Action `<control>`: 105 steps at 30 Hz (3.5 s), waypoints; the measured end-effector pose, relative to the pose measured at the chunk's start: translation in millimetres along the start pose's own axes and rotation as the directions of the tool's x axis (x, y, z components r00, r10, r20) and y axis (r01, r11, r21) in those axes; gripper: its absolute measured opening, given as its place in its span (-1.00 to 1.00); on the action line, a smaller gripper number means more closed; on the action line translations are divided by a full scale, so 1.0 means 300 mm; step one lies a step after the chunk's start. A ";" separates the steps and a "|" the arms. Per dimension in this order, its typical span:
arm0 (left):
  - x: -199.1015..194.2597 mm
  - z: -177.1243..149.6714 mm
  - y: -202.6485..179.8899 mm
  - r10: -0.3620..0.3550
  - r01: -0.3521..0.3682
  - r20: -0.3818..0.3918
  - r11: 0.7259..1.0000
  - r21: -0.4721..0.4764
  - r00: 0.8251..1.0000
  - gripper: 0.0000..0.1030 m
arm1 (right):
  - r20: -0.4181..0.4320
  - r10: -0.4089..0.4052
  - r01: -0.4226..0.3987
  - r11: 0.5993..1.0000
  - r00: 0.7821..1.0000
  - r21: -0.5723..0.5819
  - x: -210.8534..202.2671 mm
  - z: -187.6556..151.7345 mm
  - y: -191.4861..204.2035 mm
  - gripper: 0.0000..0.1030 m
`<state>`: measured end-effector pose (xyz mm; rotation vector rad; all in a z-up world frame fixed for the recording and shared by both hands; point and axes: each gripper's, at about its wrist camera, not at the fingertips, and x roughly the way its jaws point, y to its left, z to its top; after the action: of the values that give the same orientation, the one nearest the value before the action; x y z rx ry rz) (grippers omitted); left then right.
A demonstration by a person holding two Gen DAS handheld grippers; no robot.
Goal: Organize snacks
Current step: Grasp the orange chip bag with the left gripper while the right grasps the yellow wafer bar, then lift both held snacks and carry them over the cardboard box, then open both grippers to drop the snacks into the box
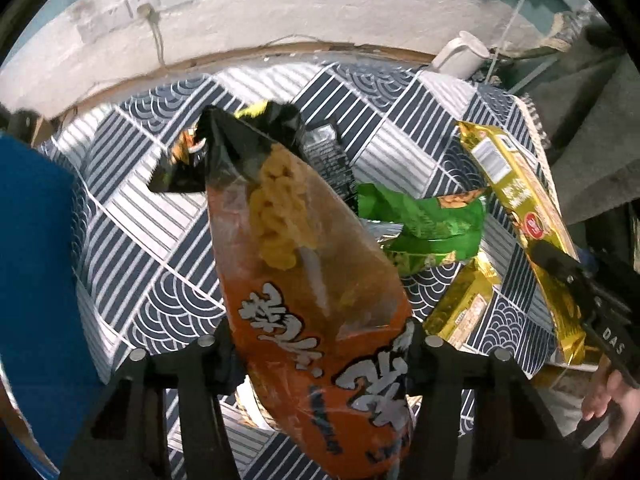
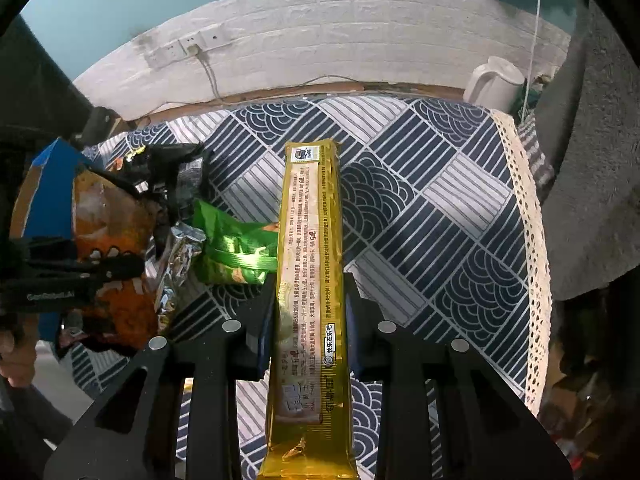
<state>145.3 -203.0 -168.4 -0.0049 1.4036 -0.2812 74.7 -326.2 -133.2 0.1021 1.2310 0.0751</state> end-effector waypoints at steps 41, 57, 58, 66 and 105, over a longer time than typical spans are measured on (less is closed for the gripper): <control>-0.528 -0.249 0.331 0.180 -0.253 0.348 0.951 0.178 0.920 0.01 | 0.120 0.108 -0.076 0.966 0.987 -0.246 -0.271 0.091 0.555 -0.47; -0.588 -0.365 0.630 0.262 -0.319 0.362 0.942 0.107 0.895 0.01 | 0.048 0.197 -0.164 0.911 0.979 -0.379 -0.198 0.127 0.955 -0.47; -0.585 -0.369 0.647 0.267 -0.321 0.360 0.942 0.101 0.894 0.01 | 0.040 0.202 -0.171 0.906 0.979 -0.387 -0.189 0.128 0.987 -0.47; -0.555 -0.410 0.804 0.298 -0.328 0.326 0.944 0.041 0.897 0.01 | -0.030 0.218 -0.210 0.881 0.976 -0.424 -0.097 0.129 1.190 -0.47; -0.545 -0.417 0.836 0.349 -0.375 0.339 0.927 0.012 0.874 0.60 | -0.021 0.132 -0.131 0.926 0.991 -0.355 -0.101 0.122 1.137 0.31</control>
<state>49.1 92.2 -73.8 0.2637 1.0301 -0.0162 98.6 7.7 -52.4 -0.1315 1.1879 0.4136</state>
